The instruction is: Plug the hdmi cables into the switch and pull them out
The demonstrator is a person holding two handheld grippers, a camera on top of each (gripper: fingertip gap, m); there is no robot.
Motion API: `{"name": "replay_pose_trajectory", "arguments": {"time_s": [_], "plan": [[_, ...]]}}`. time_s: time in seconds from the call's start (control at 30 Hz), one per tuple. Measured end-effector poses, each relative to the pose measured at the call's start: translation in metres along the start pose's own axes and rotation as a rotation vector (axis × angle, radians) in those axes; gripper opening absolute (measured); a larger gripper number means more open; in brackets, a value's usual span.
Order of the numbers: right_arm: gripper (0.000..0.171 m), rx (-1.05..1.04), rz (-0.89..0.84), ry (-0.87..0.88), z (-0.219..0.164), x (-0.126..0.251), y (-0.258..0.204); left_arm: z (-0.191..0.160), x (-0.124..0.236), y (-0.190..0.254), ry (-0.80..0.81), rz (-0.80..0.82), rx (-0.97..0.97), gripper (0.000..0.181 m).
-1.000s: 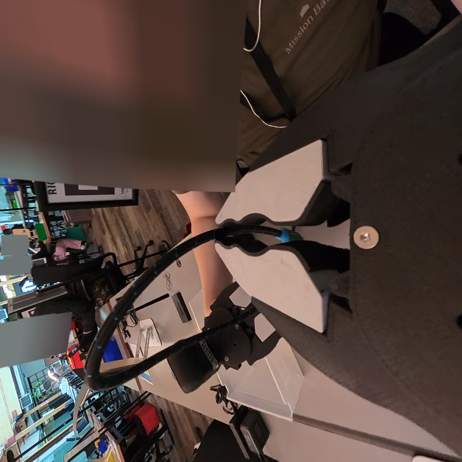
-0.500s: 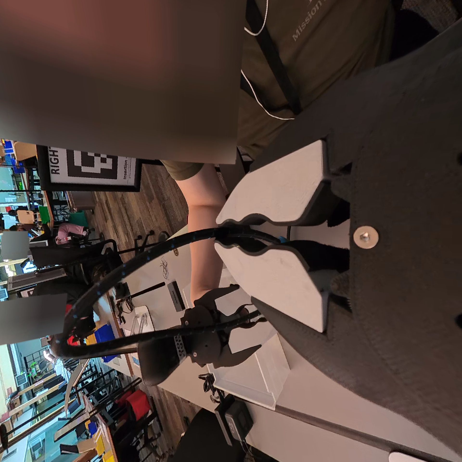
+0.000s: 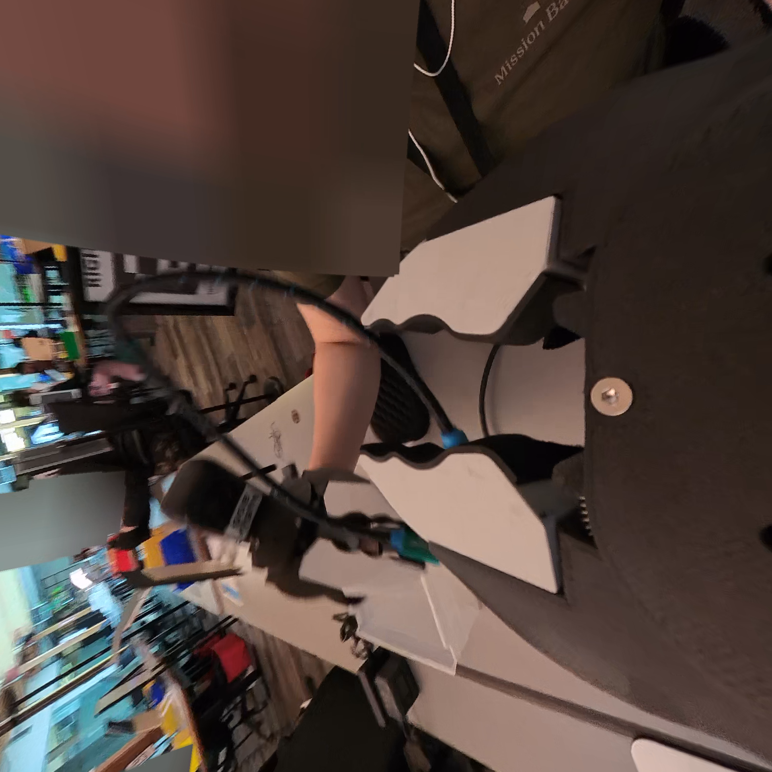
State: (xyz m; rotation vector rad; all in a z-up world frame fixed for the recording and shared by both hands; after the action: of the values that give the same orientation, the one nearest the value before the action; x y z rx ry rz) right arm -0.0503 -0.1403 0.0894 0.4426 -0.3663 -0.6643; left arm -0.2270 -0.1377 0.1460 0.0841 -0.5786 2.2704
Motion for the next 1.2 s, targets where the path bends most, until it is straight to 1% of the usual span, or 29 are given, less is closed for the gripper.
{"name": "replay_pose_trajectory", "arguments": {"time_s": [0.1,0.17,0.2,0.23,0.27,0.33,0.4,0.47,0.53,0.6,0.7,0.8,0.87,0.93,1.0,1.07,1.13,1.17,1.2], "plan": [[0.021,0.079,-0.046,0.033,0.01,0.0,-0.005,0.002,0.02,-0.008,0.137,0.07,0.005,0.049],[0.021,0.135,-0.065,0.041,0.018,0.001,-0.011,-0.001,0.033,-0.02,0.238,0.18,0.021,0.046],[0.021,0.157,-0.065,0.042,0.021,0.001,-0.013,-0.005,0.037,-0.027,0.259,0.244,0.025,0.045],[0.02,0.181,-0.066,0.048,0.025,0.001,-0.016,-0.012,0.038,-0.034,0.242,0.284,0.029,0.045],[0.019,0.197,-0.058,0.063,0.029,0.0,-0.02,-0.022,0.034,-0.039,0.181,0.303,0.048,0.048],[0.014,0.222,-0.047,0.092,0.035,0.001,-0.025,-0.039,0.019,-0.043,0.064,0.279,0.061,0.055],[0.014,0.232,-0.038,0.063,0.034,-0.001,-0.029,-0.051,-0.004,-0.041,0.036,0.217,0.041,0.061],[0.014,0.253,-0.05,0.013,0.028,-0.004,-0.029,-0.069,-0.025,-0.038,-0.04,0.149,0.039,0.057],[0.014,0.252,-0.058,-0.047,0.021,-0.012,-0.025,-0.081,-0.038,-0.042,-0.086,0.167,0.029,0.054],[0.013,0.266,-0.053,-0.053,0.02,-0.013,-0.025,-0.083,-0.043,-0.044,-0.067,0.176,0.026,0.055],[0.012,0.31,-0.069,-0.033,0.024,-0.011,-0.026,-0.078,-0.042,-0.04,-0.051,0.151,0.04,0.064],[0.012,0.38,-0.123,-0.07,0.025,-0.01,-0.023,-0.081,-0.033,-0.042,-0.193,0.207,0.01,0.048],[0.013,0.416,-0.147,-0.07,0.028,-0.007,-0.023,-0.081,-0.023,-0.046,-0.242,0.268,-0.018,0.05],[0.013,0.449,-0.168,-0.06,0.034,-0.005,-0.023,-0.078,-0.01,-0.048,-0.212,0.283,0.007,0.039],[0.014,0.503,-0.202,-0.063,0.04,-0.002,-0.026,-0.073,0.006,-0.055,-0.141,0.307,0.091,0.036],[0.013,0.559,-0.224,-0.067,0.048,-0.001,-0.03,-0.065,0.02,-0.057,0.018,0.262,0.205,0.035],[0.013,0.611,-0.245,-0.088,0.053,-0.001,-0.033,-0.056,0.027,-0.054,0.209,0.086,0.37,0.039],[0.012,0.638,-0.255,-0.1,0.055,-0.001,-0.034,-0.055,0.028,-0.052,0.26,-0.018,0.462,0.042],[0.012,0.665,-0.263,-0.113,0.056,-0.001,-0.036,-0.058,0.026,-0.049,0.262,-0.112,0.554,0.043]]}}
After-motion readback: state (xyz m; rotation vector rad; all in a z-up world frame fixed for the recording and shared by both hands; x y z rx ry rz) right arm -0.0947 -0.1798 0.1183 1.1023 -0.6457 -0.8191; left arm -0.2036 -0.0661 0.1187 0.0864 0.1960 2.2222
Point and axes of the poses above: each gripper's, where its closed fingertips meet, x back along the fingers, z out of its top, y = z × x across the jaws, the point moved 6 cm from there along x, back along the fingers, and after that the axes turned 12 degrees about -x, right-handed, at the moved point
